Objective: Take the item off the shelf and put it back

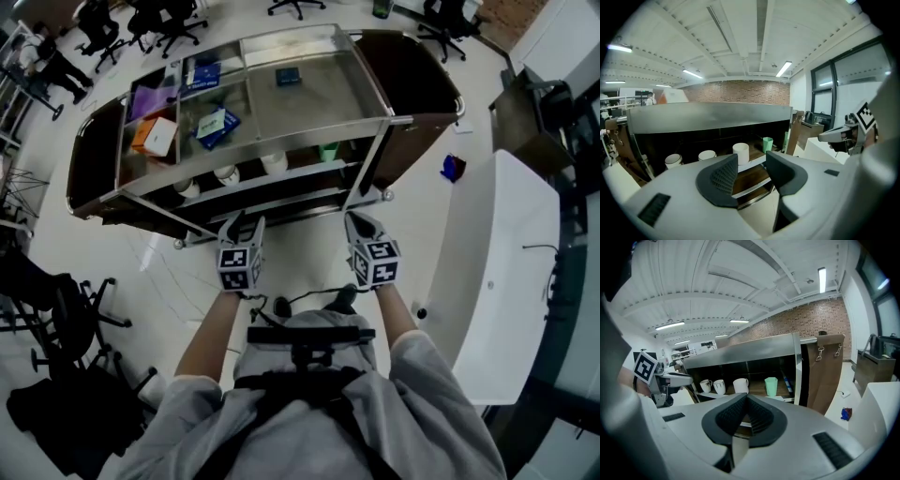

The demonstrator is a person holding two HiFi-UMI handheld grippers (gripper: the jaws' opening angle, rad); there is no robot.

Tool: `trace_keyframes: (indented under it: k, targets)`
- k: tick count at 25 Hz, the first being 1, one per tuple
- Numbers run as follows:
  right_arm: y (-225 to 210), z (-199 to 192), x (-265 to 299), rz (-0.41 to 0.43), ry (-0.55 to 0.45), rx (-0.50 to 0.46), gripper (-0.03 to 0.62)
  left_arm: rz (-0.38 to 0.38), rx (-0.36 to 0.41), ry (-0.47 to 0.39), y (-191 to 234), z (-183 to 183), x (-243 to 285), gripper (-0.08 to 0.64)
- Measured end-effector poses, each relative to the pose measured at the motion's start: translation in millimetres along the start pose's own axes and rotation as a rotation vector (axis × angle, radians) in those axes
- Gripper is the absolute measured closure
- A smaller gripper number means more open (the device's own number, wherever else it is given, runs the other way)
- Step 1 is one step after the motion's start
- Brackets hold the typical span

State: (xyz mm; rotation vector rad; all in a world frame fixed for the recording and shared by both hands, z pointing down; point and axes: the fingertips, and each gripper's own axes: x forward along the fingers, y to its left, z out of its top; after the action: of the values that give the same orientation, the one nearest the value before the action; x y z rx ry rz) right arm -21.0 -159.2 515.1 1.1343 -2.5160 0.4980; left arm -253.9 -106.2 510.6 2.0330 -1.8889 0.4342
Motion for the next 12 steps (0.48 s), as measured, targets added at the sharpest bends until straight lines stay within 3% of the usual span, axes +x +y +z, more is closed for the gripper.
trace_keyframes:
  k: [6, 12]
  targets:
    - [15.1, -1.8, 3.0, 0.001, 0.017, 0.004, 0.584, 0.054, -0.065, -0.017, 26.6, -9.2, -32.1, 0.551]
    - [31.8, -2.0, 1.7, 0.005, 0.013, 0.008, 0.584, 0.079, -0.117, 0.011, 41.9, -28.4, -55.8, 0.554]
